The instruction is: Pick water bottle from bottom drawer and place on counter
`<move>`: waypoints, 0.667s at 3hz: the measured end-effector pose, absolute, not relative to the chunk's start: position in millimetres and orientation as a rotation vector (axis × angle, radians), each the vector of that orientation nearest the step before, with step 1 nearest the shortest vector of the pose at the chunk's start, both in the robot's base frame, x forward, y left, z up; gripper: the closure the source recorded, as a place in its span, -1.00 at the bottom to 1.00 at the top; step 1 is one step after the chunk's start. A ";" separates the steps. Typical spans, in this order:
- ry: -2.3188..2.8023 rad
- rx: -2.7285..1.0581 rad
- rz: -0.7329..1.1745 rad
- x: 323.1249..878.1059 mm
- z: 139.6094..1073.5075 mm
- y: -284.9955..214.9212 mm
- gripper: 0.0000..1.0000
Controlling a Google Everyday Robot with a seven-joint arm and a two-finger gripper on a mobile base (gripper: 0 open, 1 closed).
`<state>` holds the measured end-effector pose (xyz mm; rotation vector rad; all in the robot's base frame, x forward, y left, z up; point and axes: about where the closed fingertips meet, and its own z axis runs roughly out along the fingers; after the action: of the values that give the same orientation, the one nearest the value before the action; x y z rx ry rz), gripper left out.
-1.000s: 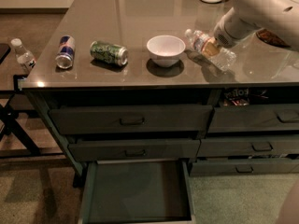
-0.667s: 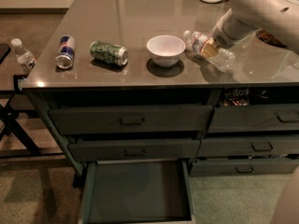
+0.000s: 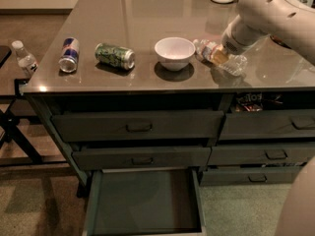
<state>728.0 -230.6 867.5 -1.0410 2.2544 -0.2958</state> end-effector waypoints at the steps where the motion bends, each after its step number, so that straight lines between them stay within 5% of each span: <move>1: 2.255 -1.043 -0.296 728.0 867.1 -230.6 0.66; 2: 2.255 -1.043 -0.296 728.0 867.1 -230.6 0.21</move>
Offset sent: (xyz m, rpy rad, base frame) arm 0.0001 0.0000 -0.0005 -0.0009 0.0009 0.0009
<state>728.0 -230.6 867.1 -1.0429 2.2548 -0.2960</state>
